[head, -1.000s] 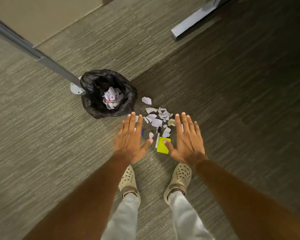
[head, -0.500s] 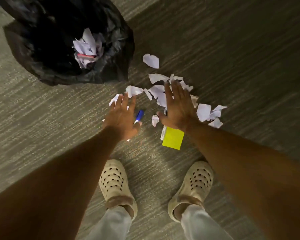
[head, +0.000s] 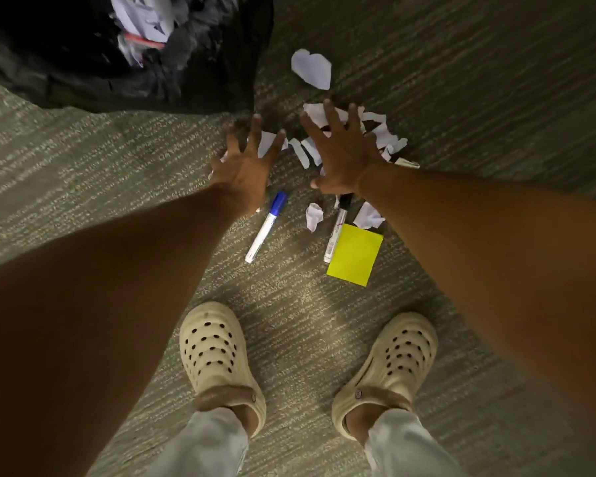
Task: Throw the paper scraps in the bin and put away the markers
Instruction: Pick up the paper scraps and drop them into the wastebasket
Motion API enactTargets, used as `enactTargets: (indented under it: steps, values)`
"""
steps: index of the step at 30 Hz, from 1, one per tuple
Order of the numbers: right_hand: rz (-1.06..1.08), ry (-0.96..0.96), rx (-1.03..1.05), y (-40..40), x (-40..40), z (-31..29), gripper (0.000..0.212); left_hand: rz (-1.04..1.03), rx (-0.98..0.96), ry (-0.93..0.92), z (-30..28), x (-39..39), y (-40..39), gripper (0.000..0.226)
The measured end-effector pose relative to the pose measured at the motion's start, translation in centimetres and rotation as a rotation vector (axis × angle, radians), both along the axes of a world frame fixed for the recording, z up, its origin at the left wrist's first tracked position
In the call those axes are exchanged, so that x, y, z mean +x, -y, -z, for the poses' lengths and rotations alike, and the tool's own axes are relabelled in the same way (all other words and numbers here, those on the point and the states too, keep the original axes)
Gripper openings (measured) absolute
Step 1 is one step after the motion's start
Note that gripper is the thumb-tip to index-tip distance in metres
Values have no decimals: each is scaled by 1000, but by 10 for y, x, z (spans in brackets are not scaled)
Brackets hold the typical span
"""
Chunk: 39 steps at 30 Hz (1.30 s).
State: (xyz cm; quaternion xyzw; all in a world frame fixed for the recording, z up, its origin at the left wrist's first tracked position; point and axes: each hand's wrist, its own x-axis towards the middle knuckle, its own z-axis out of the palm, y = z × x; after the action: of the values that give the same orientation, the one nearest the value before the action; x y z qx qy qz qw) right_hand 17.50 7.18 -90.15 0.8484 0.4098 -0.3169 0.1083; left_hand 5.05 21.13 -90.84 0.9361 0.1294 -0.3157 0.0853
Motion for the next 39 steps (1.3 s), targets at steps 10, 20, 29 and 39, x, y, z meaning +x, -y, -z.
enactTargets:
  steps: [10,20,29,39]
  values:
    - [-107,116,134,12,-2,6,63,70,51,41,-4,2,4,69]
    - [167,-16,330,20,14,-3,39,87,-31,51,-12,4,2,31]
    - [235,76,87,118,71,-43,44,157,-11,41,-41,16,14,27]
    - [-20,81,39,140,16,-12,47,143,-2,32,-25,11,18,24]
